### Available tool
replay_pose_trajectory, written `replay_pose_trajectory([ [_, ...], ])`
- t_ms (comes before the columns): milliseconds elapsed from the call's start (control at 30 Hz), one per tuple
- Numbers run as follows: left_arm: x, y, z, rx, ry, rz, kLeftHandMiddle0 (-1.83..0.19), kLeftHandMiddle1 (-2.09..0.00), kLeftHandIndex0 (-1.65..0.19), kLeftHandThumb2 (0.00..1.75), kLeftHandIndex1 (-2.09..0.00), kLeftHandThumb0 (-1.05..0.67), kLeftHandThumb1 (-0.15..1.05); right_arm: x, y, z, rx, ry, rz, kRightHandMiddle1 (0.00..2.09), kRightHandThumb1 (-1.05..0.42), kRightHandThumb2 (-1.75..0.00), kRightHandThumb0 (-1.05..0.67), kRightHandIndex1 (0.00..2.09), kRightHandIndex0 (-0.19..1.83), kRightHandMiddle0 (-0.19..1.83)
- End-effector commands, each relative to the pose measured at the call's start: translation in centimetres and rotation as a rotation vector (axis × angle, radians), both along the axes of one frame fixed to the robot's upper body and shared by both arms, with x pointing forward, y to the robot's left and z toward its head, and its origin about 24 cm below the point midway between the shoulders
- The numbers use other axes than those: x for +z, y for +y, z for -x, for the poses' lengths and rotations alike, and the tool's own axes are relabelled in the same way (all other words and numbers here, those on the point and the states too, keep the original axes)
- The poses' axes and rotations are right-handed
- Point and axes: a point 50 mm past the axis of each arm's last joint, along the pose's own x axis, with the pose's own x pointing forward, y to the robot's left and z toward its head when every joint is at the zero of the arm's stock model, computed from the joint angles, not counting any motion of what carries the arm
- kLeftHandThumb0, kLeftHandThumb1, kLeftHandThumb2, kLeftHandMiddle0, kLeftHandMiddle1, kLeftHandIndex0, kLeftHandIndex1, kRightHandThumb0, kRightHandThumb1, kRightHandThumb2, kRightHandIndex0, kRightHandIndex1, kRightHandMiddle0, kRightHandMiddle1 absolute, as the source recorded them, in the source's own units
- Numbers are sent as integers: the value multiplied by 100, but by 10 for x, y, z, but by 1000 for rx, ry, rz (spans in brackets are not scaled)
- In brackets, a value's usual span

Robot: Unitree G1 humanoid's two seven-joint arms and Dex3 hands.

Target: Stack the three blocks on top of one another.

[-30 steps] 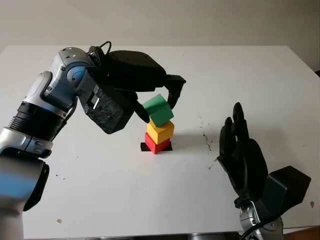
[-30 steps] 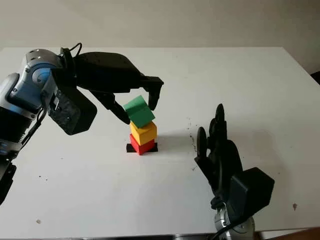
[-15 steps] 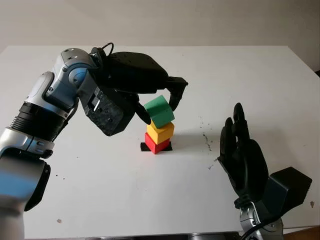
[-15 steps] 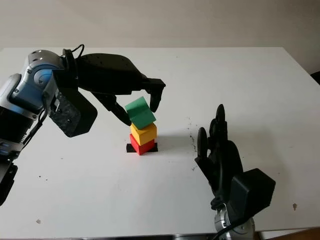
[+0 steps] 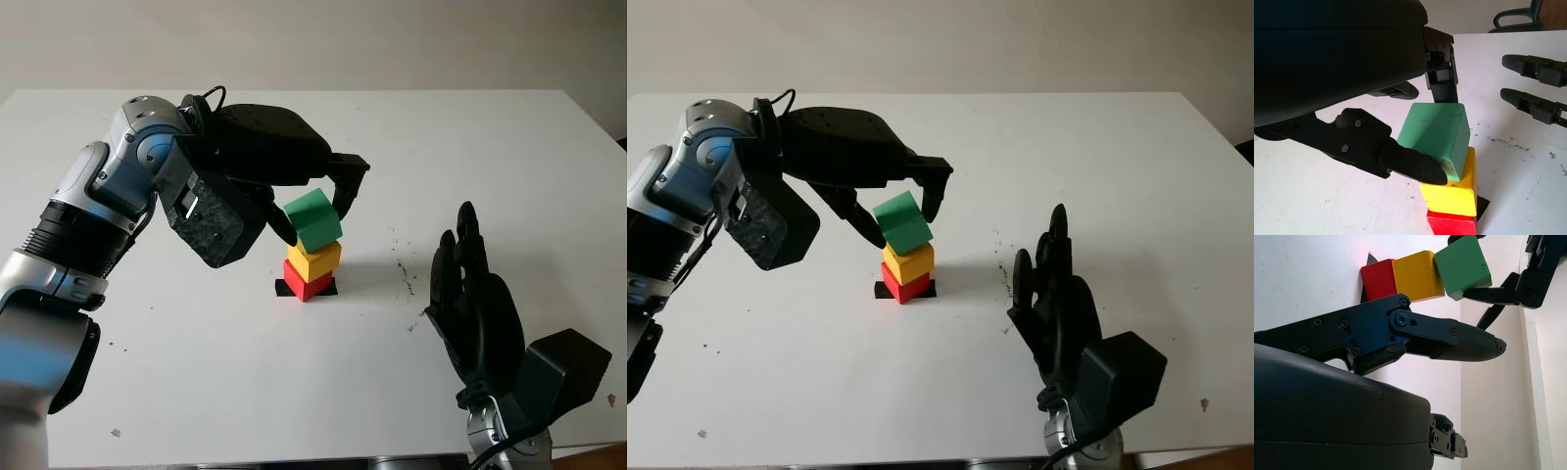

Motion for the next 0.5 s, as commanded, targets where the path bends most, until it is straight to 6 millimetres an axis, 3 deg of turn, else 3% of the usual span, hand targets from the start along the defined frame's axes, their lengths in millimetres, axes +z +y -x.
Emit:
replay_pose_trajectory([
  [0, -3, -2, 1, -4, 13, -13, -31, 0, -21, 10, -146, -40, 105, 1, -1, 0, -5, -6, 4, 0, -105, -62, -74, 0, -19, -19],
  [467, -1, -2, 0, 41, 61, -4, -22, -3, -11, 5, -146, -49, 99, 1, -2, -2, -6, -11, 3, 0, -105, -63, -73, 0, -19, -19],
])
